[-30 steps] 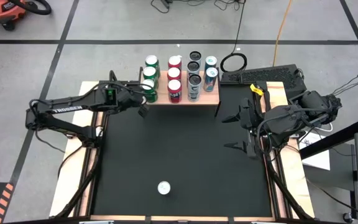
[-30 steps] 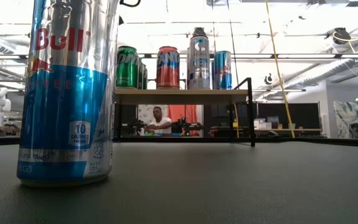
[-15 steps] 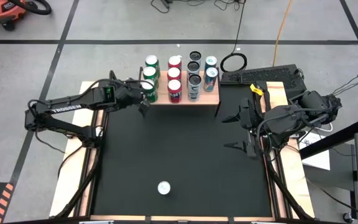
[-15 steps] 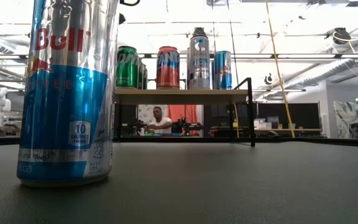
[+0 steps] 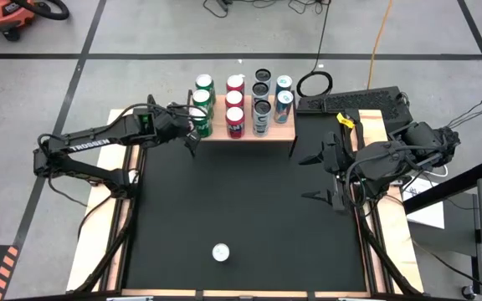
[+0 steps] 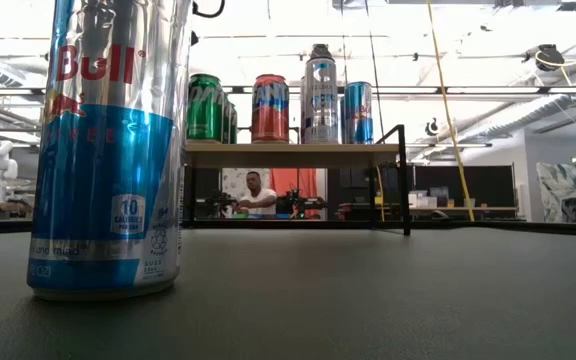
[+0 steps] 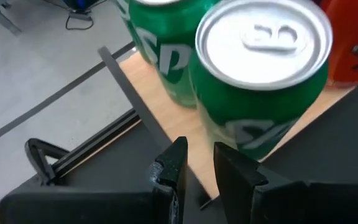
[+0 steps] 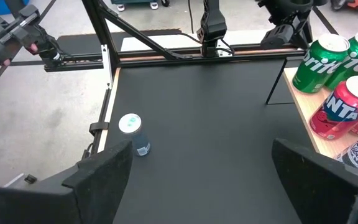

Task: Place canned beverage on shelf
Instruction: Put the green soda can on the shelf aligned with the other green soda can, then put the blue soda can on the shelf aligned with the other blue soda can

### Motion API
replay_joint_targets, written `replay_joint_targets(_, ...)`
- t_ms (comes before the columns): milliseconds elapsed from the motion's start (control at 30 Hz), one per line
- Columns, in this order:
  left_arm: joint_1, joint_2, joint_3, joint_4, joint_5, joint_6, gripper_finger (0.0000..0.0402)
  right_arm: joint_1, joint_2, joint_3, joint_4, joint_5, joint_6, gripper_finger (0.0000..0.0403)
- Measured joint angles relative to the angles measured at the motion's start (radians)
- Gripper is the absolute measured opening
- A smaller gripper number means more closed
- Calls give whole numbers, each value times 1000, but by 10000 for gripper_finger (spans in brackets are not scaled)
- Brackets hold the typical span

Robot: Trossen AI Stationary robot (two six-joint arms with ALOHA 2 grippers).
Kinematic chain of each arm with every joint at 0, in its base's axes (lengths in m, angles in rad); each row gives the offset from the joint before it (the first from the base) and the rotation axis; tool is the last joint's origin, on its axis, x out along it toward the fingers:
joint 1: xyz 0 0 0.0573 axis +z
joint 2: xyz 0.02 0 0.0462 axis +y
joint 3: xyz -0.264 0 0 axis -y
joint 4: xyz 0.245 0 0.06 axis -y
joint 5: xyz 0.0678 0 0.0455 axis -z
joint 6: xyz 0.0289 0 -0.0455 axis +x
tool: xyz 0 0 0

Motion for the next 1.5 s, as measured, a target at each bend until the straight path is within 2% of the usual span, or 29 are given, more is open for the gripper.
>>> replay_joint_targets(133,0,-2,0,-29,47,-9,81,0,0,0,0,0,0,363)
replay_joint_targets(267,-8,-6,0,7,140,-9,81,0,0,0,0,1,0,363)
replay_joint_targets(367,-9,-5,0,31,159,-8,81,0,0,0,0,1,0,363)
replay_joint_targets(1167,53,-5,0,33,135,21,81,0,0,0,0,1,7,363)
replay_joint_targets(1500,54,-5,0,-23,64,21,81,0,0,0,0,1,7,363)
